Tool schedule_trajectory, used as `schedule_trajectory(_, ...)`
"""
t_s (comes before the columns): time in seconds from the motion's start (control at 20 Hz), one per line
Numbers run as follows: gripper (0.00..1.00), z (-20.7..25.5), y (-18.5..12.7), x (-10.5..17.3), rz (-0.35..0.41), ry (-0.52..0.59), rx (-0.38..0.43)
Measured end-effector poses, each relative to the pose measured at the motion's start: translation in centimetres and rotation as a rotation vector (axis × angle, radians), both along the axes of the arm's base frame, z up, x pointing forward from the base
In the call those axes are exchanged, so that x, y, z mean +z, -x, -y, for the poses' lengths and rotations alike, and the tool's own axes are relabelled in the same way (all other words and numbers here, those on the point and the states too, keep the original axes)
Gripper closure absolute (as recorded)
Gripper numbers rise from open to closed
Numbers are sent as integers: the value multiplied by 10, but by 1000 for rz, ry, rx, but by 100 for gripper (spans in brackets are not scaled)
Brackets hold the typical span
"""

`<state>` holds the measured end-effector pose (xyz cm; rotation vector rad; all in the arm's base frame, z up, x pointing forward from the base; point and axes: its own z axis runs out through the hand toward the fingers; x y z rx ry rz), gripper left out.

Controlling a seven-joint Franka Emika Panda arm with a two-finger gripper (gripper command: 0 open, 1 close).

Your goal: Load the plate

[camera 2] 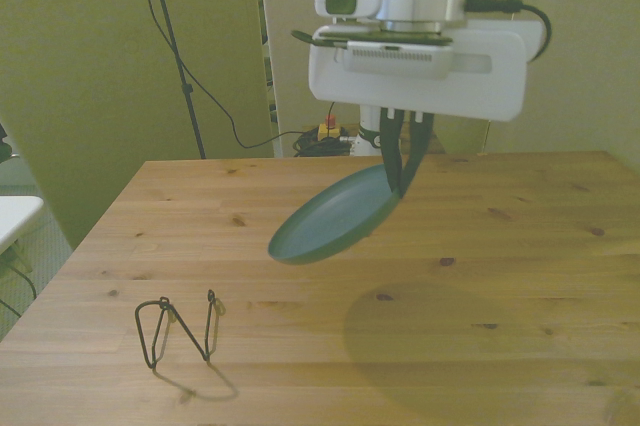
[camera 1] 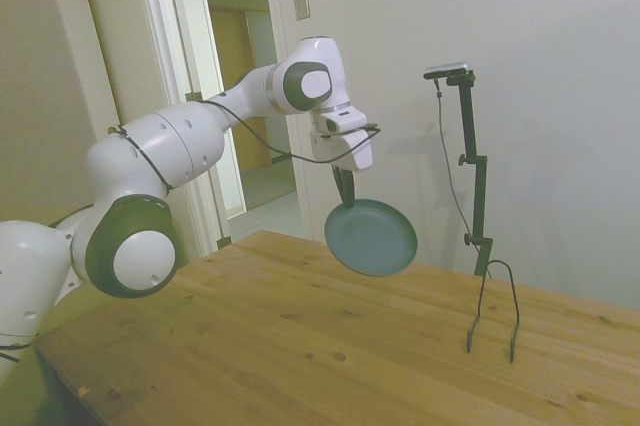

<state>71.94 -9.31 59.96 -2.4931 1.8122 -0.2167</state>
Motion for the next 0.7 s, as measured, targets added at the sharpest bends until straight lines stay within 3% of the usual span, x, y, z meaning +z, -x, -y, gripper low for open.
schedule_trajectory(0.3, 100, 50, 22, 10, -6, -22, -1)
schedule_trajectory(0.7, 100, 80, 48, -16, -13, -35, 1)
